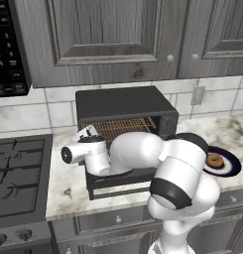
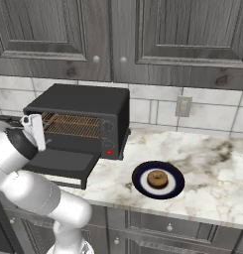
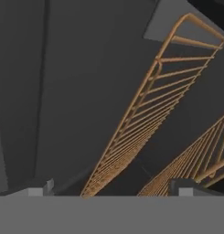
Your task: Pick up the bagel from the plate, place it on the toaster oven rack, close the door, and set the timer.
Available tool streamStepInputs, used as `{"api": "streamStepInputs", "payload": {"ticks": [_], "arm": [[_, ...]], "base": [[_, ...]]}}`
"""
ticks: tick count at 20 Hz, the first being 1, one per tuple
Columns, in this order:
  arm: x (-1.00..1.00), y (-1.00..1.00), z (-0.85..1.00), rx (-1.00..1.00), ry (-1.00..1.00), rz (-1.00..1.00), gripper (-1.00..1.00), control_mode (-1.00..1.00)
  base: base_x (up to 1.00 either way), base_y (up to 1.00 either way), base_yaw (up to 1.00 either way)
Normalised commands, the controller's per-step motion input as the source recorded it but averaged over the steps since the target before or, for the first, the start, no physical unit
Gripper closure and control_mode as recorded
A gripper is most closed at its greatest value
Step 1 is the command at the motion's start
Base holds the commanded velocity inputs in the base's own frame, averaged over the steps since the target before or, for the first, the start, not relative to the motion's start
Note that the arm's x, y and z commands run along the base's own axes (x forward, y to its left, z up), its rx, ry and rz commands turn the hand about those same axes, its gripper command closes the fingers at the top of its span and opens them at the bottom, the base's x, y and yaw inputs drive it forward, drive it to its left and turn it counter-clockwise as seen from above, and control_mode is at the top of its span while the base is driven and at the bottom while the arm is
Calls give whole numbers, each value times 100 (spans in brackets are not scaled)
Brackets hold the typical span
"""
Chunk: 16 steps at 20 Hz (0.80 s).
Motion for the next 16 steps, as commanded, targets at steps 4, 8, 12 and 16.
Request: {"api": "streamStepInputs", "payload": {"ticks": [4, 8, 12, 16], "arm": [[0, 0, -14, -7, 19, 15, -100, -100], [2, 0, -22, -7, 9, 14, -100, -100], [1, 0, -25, -9, 0, 13, -100, -100], [0, 0, -6, -8, -5, 9, -100, -100]], "base": [[0, 0, 0], [0, 0, 0], [0, 0, 0], [0, 0, 0]]}}
